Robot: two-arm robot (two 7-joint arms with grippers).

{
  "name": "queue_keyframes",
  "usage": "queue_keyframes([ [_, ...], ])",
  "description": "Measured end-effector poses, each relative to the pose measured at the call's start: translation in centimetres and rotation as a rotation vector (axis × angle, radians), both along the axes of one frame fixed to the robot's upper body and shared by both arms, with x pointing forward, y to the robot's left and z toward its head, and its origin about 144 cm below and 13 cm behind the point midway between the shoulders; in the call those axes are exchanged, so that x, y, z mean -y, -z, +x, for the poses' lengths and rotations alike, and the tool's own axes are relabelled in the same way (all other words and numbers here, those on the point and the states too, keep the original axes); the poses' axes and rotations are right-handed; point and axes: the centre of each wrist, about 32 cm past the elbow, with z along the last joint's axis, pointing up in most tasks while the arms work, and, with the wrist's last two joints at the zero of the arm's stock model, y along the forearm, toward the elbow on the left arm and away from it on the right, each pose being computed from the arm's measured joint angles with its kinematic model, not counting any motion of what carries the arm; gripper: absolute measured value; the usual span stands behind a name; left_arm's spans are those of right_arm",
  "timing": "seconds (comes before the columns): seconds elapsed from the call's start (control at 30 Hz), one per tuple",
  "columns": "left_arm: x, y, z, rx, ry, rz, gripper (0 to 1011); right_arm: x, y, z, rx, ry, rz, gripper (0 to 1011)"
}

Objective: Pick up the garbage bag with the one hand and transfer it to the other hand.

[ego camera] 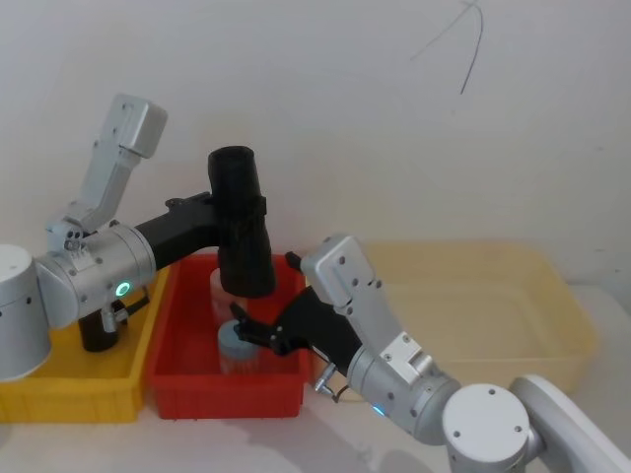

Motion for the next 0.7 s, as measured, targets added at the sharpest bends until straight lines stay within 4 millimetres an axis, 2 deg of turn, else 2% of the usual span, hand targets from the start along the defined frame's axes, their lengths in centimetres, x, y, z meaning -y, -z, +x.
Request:
queue_keyframes([
  [0.7, 0.0, 0.0, 0.0, 0.000, 0.000, 0.000, 457, -1.0, 0.4, 2.0, 0.034, 0.012, -0.017, 1000],
])
